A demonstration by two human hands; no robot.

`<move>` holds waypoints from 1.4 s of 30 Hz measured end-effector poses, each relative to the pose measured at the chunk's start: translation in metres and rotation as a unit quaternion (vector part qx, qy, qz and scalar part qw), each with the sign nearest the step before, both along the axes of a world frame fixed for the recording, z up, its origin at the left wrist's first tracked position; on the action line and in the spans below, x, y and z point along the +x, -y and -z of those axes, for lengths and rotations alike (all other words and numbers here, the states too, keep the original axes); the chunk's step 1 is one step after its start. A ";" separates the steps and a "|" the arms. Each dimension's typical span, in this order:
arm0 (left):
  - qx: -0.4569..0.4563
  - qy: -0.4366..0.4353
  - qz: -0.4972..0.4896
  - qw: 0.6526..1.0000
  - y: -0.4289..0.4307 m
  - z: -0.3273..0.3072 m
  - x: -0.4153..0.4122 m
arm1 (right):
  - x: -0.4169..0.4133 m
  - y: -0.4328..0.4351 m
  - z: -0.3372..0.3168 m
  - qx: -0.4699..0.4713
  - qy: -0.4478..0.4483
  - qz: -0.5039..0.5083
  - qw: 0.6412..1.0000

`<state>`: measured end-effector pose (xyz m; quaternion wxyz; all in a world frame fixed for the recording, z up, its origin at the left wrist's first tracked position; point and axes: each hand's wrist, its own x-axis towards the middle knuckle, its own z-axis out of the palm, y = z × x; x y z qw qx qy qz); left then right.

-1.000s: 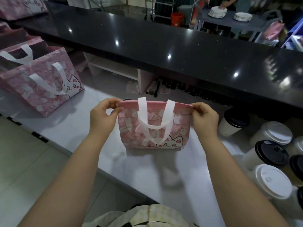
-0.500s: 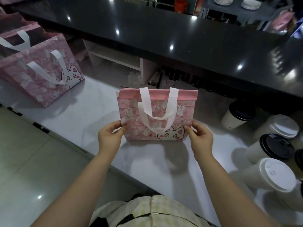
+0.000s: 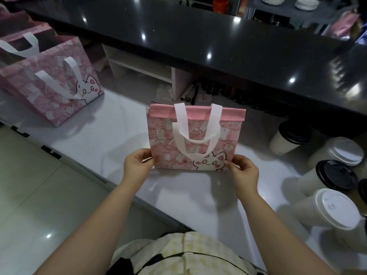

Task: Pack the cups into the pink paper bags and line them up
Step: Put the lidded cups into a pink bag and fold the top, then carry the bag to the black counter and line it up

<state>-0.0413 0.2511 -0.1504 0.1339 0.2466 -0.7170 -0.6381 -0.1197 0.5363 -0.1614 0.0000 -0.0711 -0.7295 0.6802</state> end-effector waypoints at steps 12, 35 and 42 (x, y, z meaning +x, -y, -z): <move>-0.005 0.006 -0.022 1.000 0.000 0.011 0.006 | 0.004 0.003 0.002 0.014 0.018 0.007 1.000; 0.012 -0.147 -0.475 0.868 0.118 -0.094 0.168 | 0.043 0.273 -0.085 -0.199 0.025 -0.286 0.937; 0.000 -0.185 -0.561 0.807 0.206 -0.102 0.259 | 0.114 0.416 -0.102 -0.197 0.032 -0.386 0.901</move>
